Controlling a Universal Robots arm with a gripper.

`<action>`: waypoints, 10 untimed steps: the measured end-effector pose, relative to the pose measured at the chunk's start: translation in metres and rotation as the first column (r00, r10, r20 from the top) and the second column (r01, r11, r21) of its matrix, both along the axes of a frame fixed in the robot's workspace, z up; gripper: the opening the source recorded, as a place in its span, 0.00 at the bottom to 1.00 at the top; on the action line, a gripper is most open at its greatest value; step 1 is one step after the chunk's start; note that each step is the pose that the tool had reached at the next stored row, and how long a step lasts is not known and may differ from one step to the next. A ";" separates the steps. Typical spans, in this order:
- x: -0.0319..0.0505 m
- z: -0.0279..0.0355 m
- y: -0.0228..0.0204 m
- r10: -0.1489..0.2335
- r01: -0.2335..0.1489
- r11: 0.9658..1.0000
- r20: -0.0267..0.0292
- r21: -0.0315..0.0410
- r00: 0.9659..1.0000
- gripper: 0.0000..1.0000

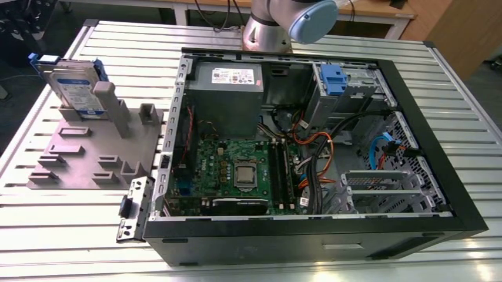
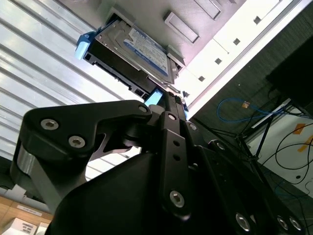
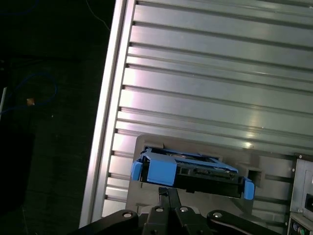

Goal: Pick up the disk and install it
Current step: 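Pick up the disk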

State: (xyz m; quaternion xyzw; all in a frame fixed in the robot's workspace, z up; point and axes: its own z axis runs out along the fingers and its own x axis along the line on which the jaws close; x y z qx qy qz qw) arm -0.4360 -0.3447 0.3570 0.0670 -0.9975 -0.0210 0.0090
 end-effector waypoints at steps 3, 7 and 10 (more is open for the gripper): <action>0.0000 0.0000 0.0000 0.000 0.000 1.000 0.000 0.000 1.000 0.11; 0.0000 0.0000 0.0000 0.000 0.000 1.000 0.000 0.000 1.000 0.11; 0.0000 0.0000 0.0000 0.004 -0.004 1.000 0.000 0.000 1.000 0.11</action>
